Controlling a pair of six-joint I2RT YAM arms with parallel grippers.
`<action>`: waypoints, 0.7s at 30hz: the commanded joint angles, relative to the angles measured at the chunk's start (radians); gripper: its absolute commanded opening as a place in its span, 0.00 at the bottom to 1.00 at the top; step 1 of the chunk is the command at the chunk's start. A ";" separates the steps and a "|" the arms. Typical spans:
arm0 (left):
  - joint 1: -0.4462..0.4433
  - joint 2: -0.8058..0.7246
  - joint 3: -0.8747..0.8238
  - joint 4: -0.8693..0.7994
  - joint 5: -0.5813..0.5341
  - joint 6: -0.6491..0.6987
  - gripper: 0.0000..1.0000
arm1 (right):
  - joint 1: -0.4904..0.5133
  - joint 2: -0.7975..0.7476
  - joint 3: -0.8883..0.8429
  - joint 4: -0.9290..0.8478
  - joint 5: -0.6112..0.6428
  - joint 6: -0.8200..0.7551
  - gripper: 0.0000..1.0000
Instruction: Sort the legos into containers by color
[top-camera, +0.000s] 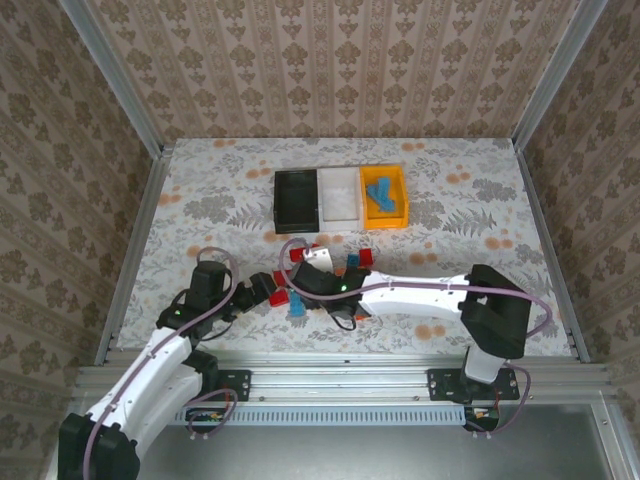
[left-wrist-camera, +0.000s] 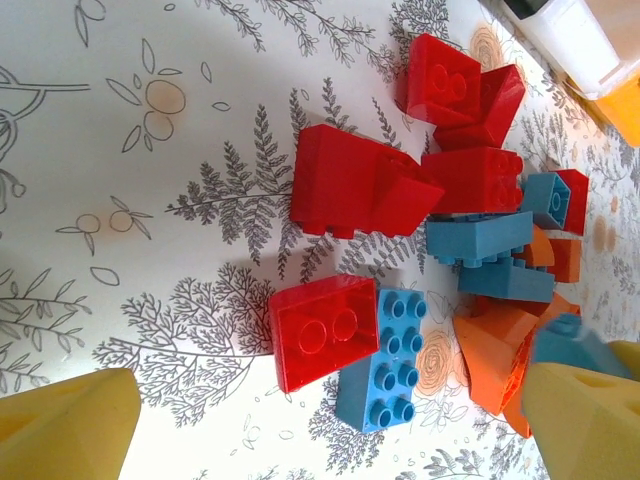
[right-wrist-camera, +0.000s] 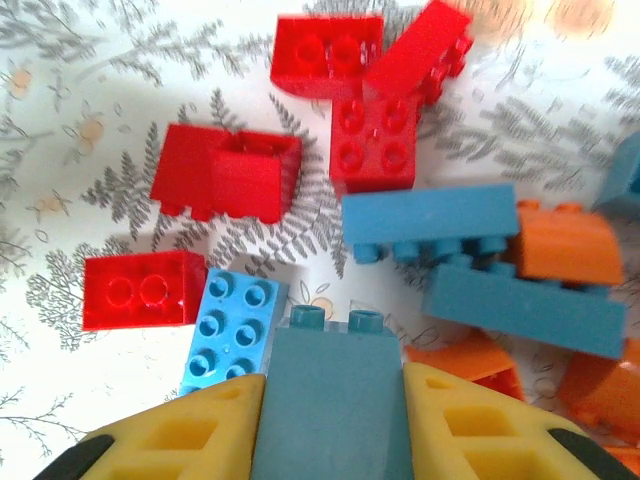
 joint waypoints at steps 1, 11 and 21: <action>-0.006 0.034 0.045 0.055 0.035 -0.005 1.00 | -0.079 -0.061 0.048 -0.046 0.078 -0.102 0.35; -0.131 0.212 0.189 0.107 0.033 0.050 1.00 | -0.566 0.019 0.187 -0.006 0.025 -0.316 0.34; -0.131 0.270 0.221 0.109 -0.002 0.071 1.00 | -0.739 0.295 0.486 -0.080 -0.094 -0.377 0.33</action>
